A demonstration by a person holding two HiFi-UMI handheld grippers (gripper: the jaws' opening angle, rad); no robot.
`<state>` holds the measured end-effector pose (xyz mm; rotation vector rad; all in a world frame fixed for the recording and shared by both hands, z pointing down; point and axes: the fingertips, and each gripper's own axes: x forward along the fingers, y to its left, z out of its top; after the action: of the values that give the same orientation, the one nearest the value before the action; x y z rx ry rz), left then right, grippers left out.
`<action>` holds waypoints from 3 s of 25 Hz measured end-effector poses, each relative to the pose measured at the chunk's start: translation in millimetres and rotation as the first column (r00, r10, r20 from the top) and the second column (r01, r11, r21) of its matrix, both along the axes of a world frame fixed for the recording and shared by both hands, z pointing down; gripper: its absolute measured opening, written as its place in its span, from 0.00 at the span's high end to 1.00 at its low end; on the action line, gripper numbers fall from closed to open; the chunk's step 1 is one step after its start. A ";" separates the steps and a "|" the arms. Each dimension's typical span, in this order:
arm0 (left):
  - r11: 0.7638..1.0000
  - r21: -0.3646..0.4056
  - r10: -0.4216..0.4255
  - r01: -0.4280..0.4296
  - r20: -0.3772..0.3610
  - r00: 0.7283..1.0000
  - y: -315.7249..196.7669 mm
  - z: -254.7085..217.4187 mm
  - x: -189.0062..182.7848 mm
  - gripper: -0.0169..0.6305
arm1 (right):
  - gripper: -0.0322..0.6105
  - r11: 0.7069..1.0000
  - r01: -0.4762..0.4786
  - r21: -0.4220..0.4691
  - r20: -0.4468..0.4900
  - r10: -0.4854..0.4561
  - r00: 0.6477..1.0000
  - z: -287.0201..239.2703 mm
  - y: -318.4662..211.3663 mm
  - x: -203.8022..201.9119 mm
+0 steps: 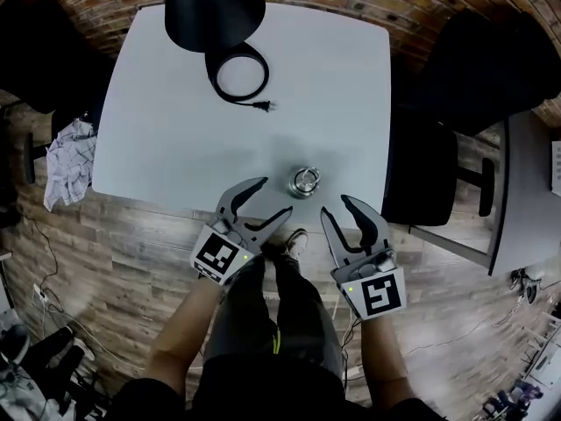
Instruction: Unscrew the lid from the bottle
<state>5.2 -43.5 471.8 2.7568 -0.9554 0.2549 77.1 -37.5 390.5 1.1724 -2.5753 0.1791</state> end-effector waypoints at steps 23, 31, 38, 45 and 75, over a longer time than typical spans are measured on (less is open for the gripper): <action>0.991 0.015 0.129 -0.130 0.026 0.991 -28.0 43.3 54.8 0.42 | 0.49 0.997 0.070 -0.037 0.011 -0.070 0.998 55.6 -37.2 -56.2; 0.990 0.019 0.136 -0.137 0.037 0.990 -27.8 45.0 55.2 0.42 | 0.53 0.996 0.084 -0.021 0.022 -0.083 0.996 62.3 -40.3 -56.8; 0.990 0.020 0.138 -0.139 0.036 0.990 -27.1 44.8 55.6 0.42 | 0.53 0.966 0.250 -0.059 0.019 -0.250 0.968 63.8 -34.9 -59.6; 0.990 0.015 0.139 -0.140 0.036 0.990 -27.7 45.6 55.6 0.42 | 0.53 0.813 0.582 -0.035 0.005 -0.582 0.813 58.5 -28.0 -67.4; 0.992 0.022 0.120 -0.121 0.057 0.991 -28.0 46.3 53.6 0.42 | 0.49 0.957 0.289 0.015 0.100 -0.289 0.952 41.3 -29.7 -27.2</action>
<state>58.8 -71.5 518.1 2.8491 -0.8109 0.3425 49.9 -67.2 431.8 0.7893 -2.7981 0.1758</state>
